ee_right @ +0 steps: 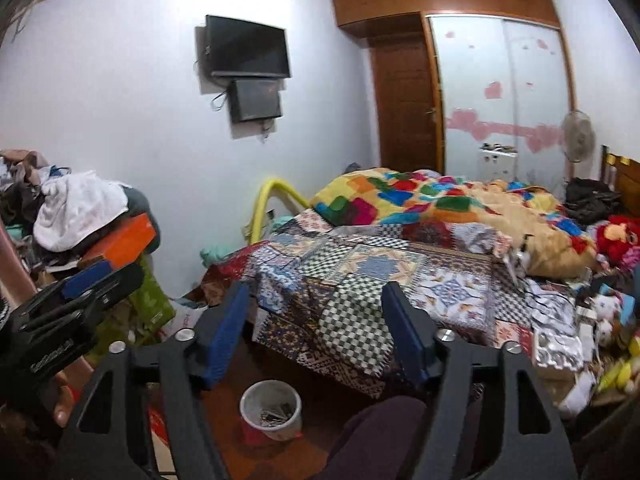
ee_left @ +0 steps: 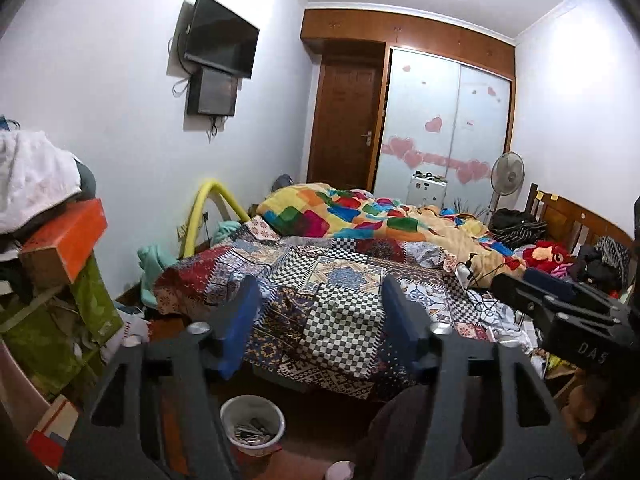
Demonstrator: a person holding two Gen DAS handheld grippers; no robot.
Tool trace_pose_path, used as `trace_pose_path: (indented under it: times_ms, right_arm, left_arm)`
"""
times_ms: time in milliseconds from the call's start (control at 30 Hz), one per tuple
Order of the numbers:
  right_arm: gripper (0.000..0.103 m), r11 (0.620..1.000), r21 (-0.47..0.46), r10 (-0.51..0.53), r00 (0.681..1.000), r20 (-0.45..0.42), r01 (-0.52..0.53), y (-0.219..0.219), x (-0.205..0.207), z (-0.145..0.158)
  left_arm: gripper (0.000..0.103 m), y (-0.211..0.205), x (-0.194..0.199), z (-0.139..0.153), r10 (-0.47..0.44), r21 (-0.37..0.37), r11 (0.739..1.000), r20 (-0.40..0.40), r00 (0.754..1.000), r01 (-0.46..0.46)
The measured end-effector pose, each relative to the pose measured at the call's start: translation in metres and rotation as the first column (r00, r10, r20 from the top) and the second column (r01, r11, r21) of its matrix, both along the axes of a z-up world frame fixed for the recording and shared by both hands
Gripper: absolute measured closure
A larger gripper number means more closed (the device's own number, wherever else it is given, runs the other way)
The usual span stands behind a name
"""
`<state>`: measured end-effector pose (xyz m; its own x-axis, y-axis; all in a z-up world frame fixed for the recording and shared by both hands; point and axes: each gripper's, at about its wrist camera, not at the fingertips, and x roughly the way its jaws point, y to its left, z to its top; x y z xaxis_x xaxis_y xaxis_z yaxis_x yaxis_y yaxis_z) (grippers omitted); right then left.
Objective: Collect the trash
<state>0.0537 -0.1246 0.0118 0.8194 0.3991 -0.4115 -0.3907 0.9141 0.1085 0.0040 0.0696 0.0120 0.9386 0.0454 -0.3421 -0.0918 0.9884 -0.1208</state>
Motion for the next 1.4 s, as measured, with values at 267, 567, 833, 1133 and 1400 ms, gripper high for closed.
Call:
trace_pose_path:
  times_ms: [267,567,833,1133,1400]
  right_arm:
    - [0.000,0.988,0.014,-0.155,0.985,0.073,0.155,-0.015,-0.020,0.008]
    - [0.000,0.988,-0.009,-0.153,0.985,0.076,0.154,-0.014,-0.029,0.002]
    - [0.000,0.989,-0.017,-0.147,0.987,0.069,0.149,-0.018,-0.033,0.001]
    - [0.000,0.989,-0.021,-0.145,0.987,0.068,0.147,-0.017,-0.035,0.002]
    - [0.000,0.990,-0.025,-0.140,0.988,0.063,0.142,-0.022,-0.034,0.000]
  left_arm:
    - [0.005,-0.005,-0.023,-0.004,0.012,0.000,1.000,0.024,1.000,-0.012]
    - [0.005,-0.010,-0.029,-0.004,-0.005,0.013,1.000,0.040,0.999,0.004]
    - [0.005,-0.013,-0.030,-0.004,-0.011,0.018,1.000,0.038,0.999,0.010]
    - [0.005,-0.012,-0.030,-0.004,-0.008,0.010,1.000,0.031,0.999,0.008]
    - [0.005,-0.009,-0.030,-0.005,-0.007,0.007,1.000,0.028,1.000,0.007]
